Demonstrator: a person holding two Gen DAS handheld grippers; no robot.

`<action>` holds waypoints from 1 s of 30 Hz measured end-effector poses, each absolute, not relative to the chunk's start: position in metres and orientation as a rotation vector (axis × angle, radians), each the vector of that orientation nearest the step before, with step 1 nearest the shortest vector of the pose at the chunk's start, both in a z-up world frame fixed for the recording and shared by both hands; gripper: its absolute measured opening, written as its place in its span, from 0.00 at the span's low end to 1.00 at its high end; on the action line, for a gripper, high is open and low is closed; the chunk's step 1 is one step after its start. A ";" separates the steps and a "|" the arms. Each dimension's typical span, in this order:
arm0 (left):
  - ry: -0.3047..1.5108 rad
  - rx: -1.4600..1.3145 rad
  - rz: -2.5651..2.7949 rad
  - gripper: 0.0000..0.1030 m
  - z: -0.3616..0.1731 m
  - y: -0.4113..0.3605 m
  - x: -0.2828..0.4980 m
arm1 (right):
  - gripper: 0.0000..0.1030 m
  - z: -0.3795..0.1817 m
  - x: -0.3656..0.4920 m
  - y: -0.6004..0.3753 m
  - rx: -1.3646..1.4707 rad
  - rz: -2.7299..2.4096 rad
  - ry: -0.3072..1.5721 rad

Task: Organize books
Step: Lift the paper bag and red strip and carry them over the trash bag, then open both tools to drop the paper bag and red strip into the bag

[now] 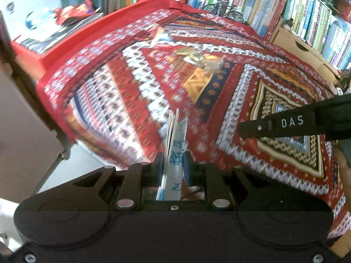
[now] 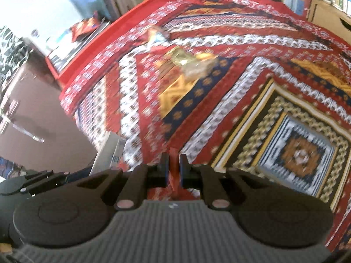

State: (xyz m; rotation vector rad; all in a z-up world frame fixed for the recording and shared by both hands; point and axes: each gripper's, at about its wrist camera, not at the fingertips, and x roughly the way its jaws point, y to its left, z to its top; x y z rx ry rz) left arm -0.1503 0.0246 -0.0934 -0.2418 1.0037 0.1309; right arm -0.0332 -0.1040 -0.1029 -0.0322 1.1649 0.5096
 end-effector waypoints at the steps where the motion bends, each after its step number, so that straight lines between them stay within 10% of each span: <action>1: 1.006 -0.246 0.135 0.17 -0.094 0.028 -0.158 | 0.13 -0.103 -0.041 -0.099 -0.038 0.516 1.166; 30: 1.175 -0.320 0.178 0.22 -0.169 0.084 -0.282 | 0.16 -0.162 -0.157 -0.026 -0.109 0.599 1.238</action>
